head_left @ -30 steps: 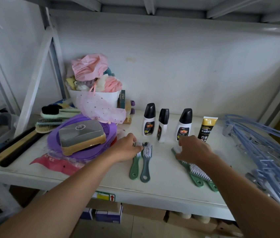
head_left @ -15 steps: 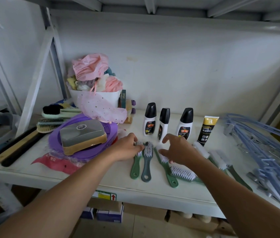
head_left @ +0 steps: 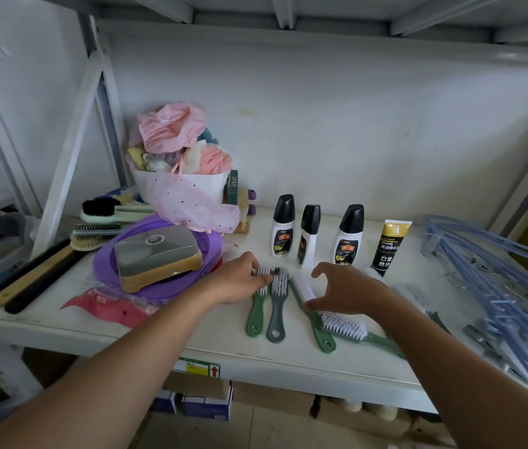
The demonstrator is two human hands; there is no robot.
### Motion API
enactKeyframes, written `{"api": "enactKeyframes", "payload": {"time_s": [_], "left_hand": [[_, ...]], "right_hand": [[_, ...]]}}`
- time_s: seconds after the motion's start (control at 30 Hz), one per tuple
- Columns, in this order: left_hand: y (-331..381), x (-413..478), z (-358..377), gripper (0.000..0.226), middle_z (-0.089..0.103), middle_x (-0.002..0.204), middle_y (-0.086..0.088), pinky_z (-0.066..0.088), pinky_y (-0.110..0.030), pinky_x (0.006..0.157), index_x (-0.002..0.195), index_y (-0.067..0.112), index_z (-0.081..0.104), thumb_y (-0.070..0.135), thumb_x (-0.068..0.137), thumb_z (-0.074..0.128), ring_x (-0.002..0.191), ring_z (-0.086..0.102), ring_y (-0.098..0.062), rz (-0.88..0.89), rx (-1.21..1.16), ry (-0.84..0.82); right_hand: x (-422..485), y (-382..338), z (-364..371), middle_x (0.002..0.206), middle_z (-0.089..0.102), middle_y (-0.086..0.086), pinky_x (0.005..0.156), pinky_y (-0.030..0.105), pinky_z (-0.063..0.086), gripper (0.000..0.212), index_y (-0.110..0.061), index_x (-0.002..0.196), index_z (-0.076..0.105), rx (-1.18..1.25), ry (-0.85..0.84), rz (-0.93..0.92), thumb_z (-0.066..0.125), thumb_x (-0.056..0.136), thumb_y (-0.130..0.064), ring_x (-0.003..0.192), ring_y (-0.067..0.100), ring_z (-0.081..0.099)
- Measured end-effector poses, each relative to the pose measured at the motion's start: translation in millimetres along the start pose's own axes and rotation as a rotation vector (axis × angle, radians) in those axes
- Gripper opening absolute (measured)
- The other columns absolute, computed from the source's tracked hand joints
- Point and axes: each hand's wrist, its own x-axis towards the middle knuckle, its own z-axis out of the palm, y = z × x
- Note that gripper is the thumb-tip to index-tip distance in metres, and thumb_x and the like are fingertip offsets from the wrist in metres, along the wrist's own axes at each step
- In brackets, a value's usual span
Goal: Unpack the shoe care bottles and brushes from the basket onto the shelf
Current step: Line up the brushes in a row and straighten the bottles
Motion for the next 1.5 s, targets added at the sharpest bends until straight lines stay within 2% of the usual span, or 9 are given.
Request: {"api": "enactKeyframes", "payload": {"time_s": [0.07, 0.17, 0.43, 0.57, 0.7, 0.77, 0.97, 1.2, 1.5], "left_hand": [[0, -1, -1, 0.045, 0.062, 0.122, -0.003, 0.047, -0.041, 0.102, 0.126, 0.017, 0.05, 0.05, 0.097, 0.057, 0.114, 0.058, -0.02, 0.003, -0.013, -0.004], [1, -2, -1, 0.047, 0.06, 0.118, -0.001, 0.047, -0.04, 0.101, 0.128, 0.016, 0.049, 0.05, 0.097, 0.056, 0.114, 0.057, -0.02, 0.001, -0.015, -0.011], [3, -4, -2, 0.047, 0.061, 0.124, -0.003, 0.047, -0.038, 0.1, 0.13, 0.016, 0.049, 0.05, 0.098, 0.055, 0.114, 0.057, -0.021, -0.001, 0.006, -0.022], [3, -4, -2, 0.048, 0.061, 0.125, -0.004, 0.046, -0.039, 0.102, 0.13, 0.017, 0.048, 0.051, 0.098, 0.054, 0.116, 0.056, -0.021, -0.003, 0.015, -0.027], [3, -3, -2, 0.047, 0.061, 0.125, -0.004, 0.046, -0.039, 0.102, 0.129, 0.016, 0.048, 0.051, 0.098, 0.055, 0.115, 0.057, -0.021, -0.004, 0.008, -0.029], [2, -2, -2, 0.046, 0.061, 0.126, -0.004, 0.047, -0.039, 0.101, 0.129, 0.016, 0.049, 0.05, 0.098, 0.056, 0.114, 0.058, -0.021, -0.004, -0.005, -0.027], [1, -1, -2, 0.049, 0.058, 0.126, -0.001, 0.046, -0.037, 0.1, 0.131, 0.017, 0.048, 0.051, 0.097, 0.055, 0.116, 0.056, -0.02, -0.002, 0.023, -0.017], [-3, 2, -1, 0.051, 0.059, 0.127, -0.001, 0.047, -0.039, 0.103, 0.131, 0.017, 0.049, 0.053, 0.095, 0.058, 0.117, 0.057, -0.019, -0.008, 0.004, -0.02], [-2, 1, -2, 0.052, 0.059, 0.128, -0.001, 0.047, -0.039, 0.103, 0.133, 0.018, 0.049, 0.054, 0.096, 0.056, 0.119, 0.056, -0.019, -0.011, 0.017, -0.024]], "right_hand": [[-6, 0, -9, 0.138, 0.055, -0.003, 0.103, 0.039, 0.044, 0.111, -0.028, 0.148, 0.035, -0.036, -0.079, 0.015, 0.075, 0.056, -0.078, 0.121, 0.02, 0.053], [-14, 4, -15, 0.14, 0.056, -0.004, 0.107, 0.042, 0.041, 0.125, -0.033, 0.15, 0.029, -0.11, -0.198, 0.016, 0.079, 0.046, -0.079, 0.124, 0.021, 0.053], [-17, 26, -20, 0.114, 0.06, -0.008, 0.102, 0.041, 0.045, 0.093, -0.03, 0.139, 0.043, -0.132, -0.18, 0.052, 0.089, 0.061, -0.05, 0.109, 0.017, 0.056], [-15, 38, -17, 0.126, 0.058, -0.002, 0.096, 0.036, 0.048, 0.078, -0.024, 0.131, 0.05, -0.189, -0.08, 0.142, 0.087, 0.065, -0.043, 0.112, 0.02, 0.056], [-13, 29, -19, 0.115, 0.063, 0.0, 0.088, 0.037, 0.053, 0.049, -0.022, 0.124, 0.056, -0.238, 0.147, 0.156, 0.072, 0.078, -0.02, 0.105, 0.024, 0.063], [-11, 21, -19, 0.116, 0.063, 0.0, 0.088, 0.038, 0.054, 0.051, -0.027, 0.126, 0.056, -0.157, 0.21, 0.077, 0.071, 0.079, -0.017, 0.103, 0.021, 0.064], [-12, -1, -8, 0.125, 0.053, -0.006, 0.095, 0.033, 0.051, 0.056, -0.043, 0.136, 0.051, 0.034, 0.06, -0.213, 0.074, 0.085, -0.038, 0.1, 0.006, 0.057], [-6, -6, -3, 0.124, 0.065, -0.005, 0.093, 0.028, 0.052, 0.045, -0.034, 0.129, 0.065, -0.014, 0.03, -0.243, 0.073, 0.085, -0.025, 0.092, 0.005, 0.06], [0, 1, 5, 0.114, 0.069, -0.003, 0.089, 0.035, 0.057, 0.043, -0.031, 0.122, 0.068, 0.075, 0.1, -0.199, 0.076, 0.081, -0.023, 0.095, 0.014, 0.066]]}}
